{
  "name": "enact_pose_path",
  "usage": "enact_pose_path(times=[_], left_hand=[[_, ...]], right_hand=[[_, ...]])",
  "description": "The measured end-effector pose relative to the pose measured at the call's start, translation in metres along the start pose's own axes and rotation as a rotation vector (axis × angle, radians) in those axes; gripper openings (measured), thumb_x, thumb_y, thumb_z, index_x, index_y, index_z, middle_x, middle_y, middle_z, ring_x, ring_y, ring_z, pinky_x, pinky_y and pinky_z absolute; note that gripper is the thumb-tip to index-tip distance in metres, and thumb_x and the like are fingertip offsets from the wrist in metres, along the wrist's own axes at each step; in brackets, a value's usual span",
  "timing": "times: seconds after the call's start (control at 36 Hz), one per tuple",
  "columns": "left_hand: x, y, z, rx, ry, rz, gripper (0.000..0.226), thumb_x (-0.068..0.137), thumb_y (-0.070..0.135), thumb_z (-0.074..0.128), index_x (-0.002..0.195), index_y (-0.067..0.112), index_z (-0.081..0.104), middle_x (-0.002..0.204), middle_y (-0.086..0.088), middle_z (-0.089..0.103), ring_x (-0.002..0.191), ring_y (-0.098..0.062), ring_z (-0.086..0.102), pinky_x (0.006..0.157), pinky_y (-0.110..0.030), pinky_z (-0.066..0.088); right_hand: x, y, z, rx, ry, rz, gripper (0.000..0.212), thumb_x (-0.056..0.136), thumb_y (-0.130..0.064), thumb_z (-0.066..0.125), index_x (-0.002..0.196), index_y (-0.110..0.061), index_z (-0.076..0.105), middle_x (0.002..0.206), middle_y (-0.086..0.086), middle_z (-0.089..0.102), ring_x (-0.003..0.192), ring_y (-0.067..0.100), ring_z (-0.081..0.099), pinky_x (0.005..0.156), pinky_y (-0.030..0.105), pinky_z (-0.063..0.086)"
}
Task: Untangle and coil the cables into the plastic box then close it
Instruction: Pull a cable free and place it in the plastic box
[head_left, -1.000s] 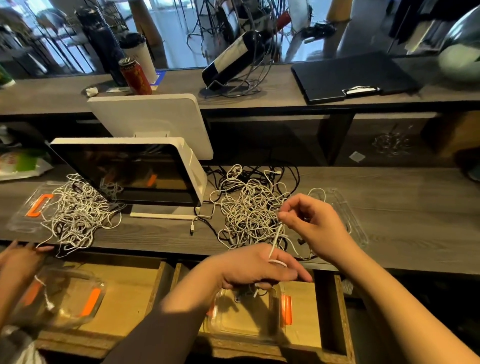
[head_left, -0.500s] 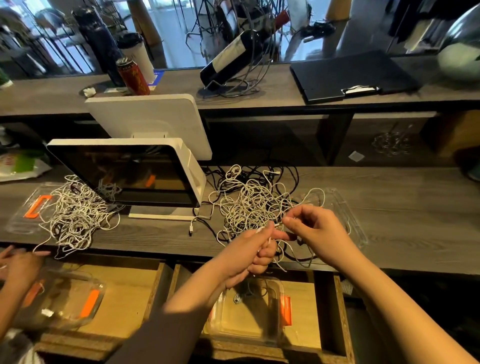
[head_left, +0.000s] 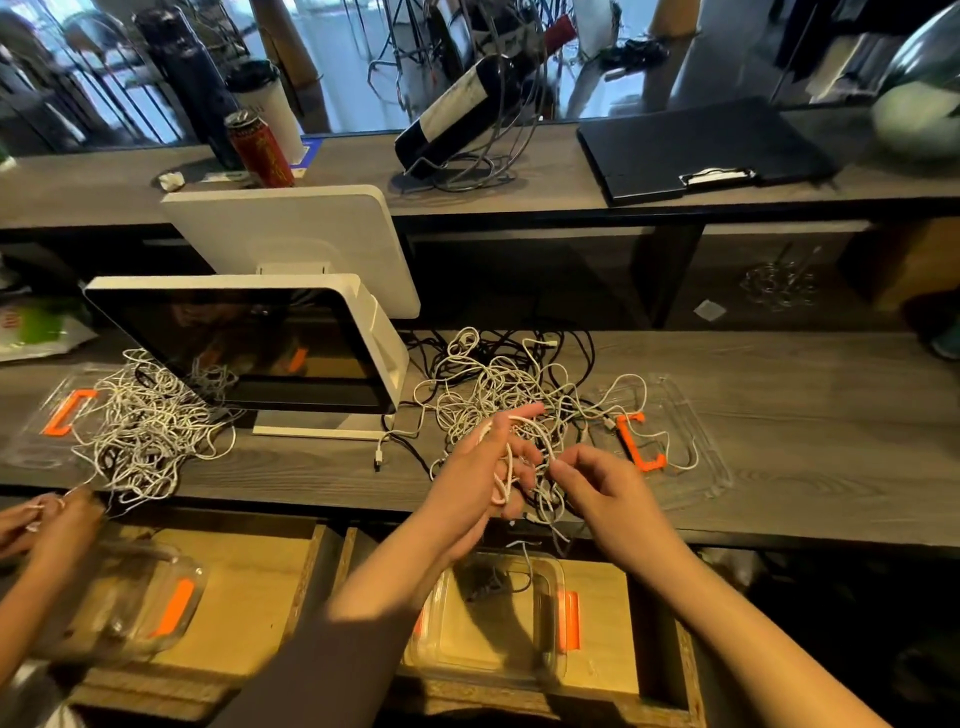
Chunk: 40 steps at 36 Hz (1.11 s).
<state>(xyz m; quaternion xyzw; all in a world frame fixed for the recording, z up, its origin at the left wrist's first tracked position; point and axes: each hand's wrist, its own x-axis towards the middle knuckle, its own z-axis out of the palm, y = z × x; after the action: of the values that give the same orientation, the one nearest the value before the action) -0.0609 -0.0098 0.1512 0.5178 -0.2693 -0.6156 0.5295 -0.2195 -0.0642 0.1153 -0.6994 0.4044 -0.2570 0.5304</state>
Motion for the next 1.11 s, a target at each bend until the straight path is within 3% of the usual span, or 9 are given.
enact_pose_path(times=[0.17, 0.36, 0.53, 0.86, 0.94, 1.0, 1.03, 1.06, 1.11], left_hand=[[0.003, 0.007, 0.002, -0.179, 0.046, 0.02, 0.046, 0.107, 0.039, 0.029, 0.133, 0.017, 0.059, 0.117, -0.016, 0.071, 0.112, -0.025, 0.068, 0.095, -0.035, 0.054], [0.005, 0.008, 0.0, -0.25, 0.056, 0.092, 0.045, 0.106, 0.044, 0.031, 0.142, 0.026, 0.051, 0.085, -0.005, 0.064, 0.075, -0.014, 0.062, 0.076, -0.029, 0.055], [0.01, 0.004, -0.006, -0.206, 0.088, 0.118, 0.047, 0.104, 0.048, 0.034, 0.14, 0.024, 0.053, 0.067, 0.005, 0.039, 0.054, -0.005, 0.029, 0.047, -0.018, 0.027], [0.012, 0.002, -0.006, 0.297, 0.275, 0.185, 0.041, 0.101, 0.055, 0.037, 0.117, 0.032, 0.068, 0.066, -0.002, 0.042, 0.055, -0.015, 0.035, 0.048, -0.02, 0.037], [0.009, 0.002, -0.002, 0.416, 0.267, 0.106, 0.046, 0.103, 0.055, 0.034, 0.11, 0.029, 0.072, 0.115, -0.036, 0.053, 0.065, -0.028, 0.05, 0.074, -0.049, 0.052], [0.004, 0.002, 0.002, 0.442, 0.208, 0.045, 0.06, 0.103, 0.059, 0.025, 0.105, 0.023, 0.074, 0.101, -0.035, 0.059, 0.097, -0.042, 0.055, 0.085, -0.049, 0.051], [0.003, 0.001, 0.003, 0.442, 0.15, 0.001, 0.068, 0.101, 0.063, 0.019, 0.102, 0.023, 0.074, 0.08, -0.024, 0.064, 0.073, -0.006, 0.042, 0.083, -0.042, 0.05], [0.001, 0.002, 0.005, 0.437, 0.089, -0.064, 0.072, 0.099, 0.066, 0.015, 0.098, 0.024, 0.073, 0.073, -0.011, 0.067, 0.07, -0.021, 0.064, 0.08, -0.035, 0.049], [-0.002, 0.002, 0.004, 0.424, 0.001, -0.196, 0.071, 0.096, 0.072, 0.013, 0.097, 0.027, 0.068, 0.073, -0.005, 0.068, 0.064, -0.006, 0.063, 0.066, -0.026, 0.048]], right_hand=[[-0.012, -0.004, 0.013, -0.083, -0.016, 0.029, 0.025, 0.1, -0.027, 0.055, 0.077, -0.024, 0.064, 0.063, -0.002, 0.058, 0.061, 0.013, 0.052, 0.062, 0.039, 0.043], [-0.019, -0.007, 0.029, -0.161, -0.082, 0.06, 0.032, 0.1, -0.028, 0.054, 0.069, -0.025, 0.059, 0.056, -0.009, 0.05, 0.055, 0.004, 0.046, 0.06, 0.04, 0.042], [-0.025, -0.016, 0.035, -0.201, -0.179, 0.088, 0.028, 0.101, -0.032, 0.052, 0.082, -0.017, 0.066, 0.057, -0.006, 0.052, 0.056, 0.012, 0.053, 0.064, 0.047, 0.052], [-0.041, -0.044, 0.041, -0.231, -0.264, -0.025, 0.033, 0.1, -0.037, 0.053, 0.076, -0.016, 0.062, 0.062, 0.0, 0.056, 0.057, 0.009, 0.048, 0.06, 0.038, 0.04], [-0.036, -0.05, 0.033, -0.086, -0.133, -0.039, 0.028, 0.099, -0.03, 0.057, 0.071, -0.025, 0.061, 0.058, -0.009, 0.052, 0.056, 0.005, 0.044, 0.058, 0.037, 0.038], [-0.033, -0.056, 0.027, -0.069, -0.071, -0.066, 0.022, 0.096, -0.028, 0.061, 0.075, -0.03, 0.065, 0.065, -0.009, 0.061, 0.059, 0.008, 0.051, 0.06, 0.034, 0.042], [-0.031, -0.059, 0.024, -0.072, -0.046, -0.074, 0.017, 0.094, -0.027, 0.062, 0.079, -0.028, 0.068, 0.071, -0.006, 0.066, 0.062, 0.01, 0.056, 0.062, 0.034, 0.045], [-0.03, -0.06, 0.021, -0.078, -0.022, -0.082, 0.014, 0.093, -0.028, 0.062, 0.083, -0.025, 0.071, 0.077, -0.003, 0.069, 0.066, 0.011, 0.06, 0.065, 0.034, 0.047], [-0.025, -0.058, 0.016, -0.124, 0.015, -0.101, 0.012, 0.091, -0.029, 0.064, 0.083, -0.024, 0.072, 0.079, -0.005, 0.07, 0.071, 0.01, 0.064, 0.067, 0.032, 0.052]])
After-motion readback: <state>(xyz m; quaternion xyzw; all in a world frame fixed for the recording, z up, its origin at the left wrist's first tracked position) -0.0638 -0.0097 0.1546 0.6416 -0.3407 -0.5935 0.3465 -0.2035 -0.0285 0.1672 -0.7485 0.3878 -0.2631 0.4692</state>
